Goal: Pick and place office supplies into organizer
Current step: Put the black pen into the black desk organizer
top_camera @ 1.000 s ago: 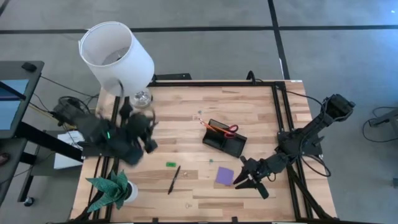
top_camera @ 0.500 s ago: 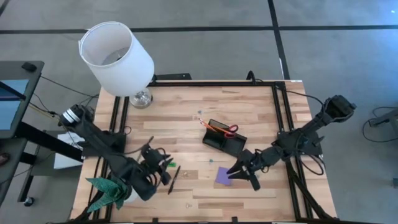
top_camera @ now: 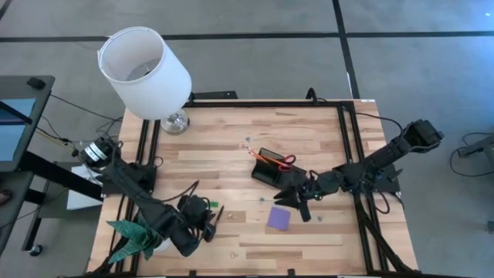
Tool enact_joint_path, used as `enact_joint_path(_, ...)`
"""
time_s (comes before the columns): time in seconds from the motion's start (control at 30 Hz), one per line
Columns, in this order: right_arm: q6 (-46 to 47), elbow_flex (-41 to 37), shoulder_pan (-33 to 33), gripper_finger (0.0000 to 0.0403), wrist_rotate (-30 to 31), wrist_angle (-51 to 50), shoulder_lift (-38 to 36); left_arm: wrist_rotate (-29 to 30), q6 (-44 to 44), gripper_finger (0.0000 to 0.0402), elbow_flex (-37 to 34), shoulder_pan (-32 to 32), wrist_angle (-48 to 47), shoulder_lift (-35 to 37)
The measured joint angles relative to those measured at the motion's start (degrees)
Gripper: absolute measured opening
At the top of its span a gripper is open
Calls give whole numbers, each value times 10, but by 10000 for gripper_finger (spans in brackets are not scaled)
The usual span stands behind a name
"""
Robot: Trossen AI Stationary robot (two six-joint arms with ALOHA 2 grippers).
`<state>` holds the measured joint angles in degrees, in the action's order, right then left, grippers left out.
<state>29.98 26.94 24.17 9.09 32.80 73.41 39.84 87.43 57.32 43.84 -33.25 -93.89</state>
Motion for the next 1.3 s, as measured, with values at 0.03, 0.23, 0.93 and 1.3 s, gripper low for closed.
enact_joint_path(0.03, 0, 0, -4, 93, 0, -3, 0, 8, 0, 77, 0, 5, 12, 0)
enact_joint_path(0.23, 0, 0, -14, 93, -1, -25, 0, 9, -2, 77, 0, 30, 44, 0)
enact_joint_path(0.93, 0, 0, -14, 93, -1, -57, 0, -101, 1, 77, 0, 45, 102, -113)
enact_joint_path(1.3, 0, 0, -14, 93, -1, -58, 0, -87, -7, 77, 0, 40, 105, -113)
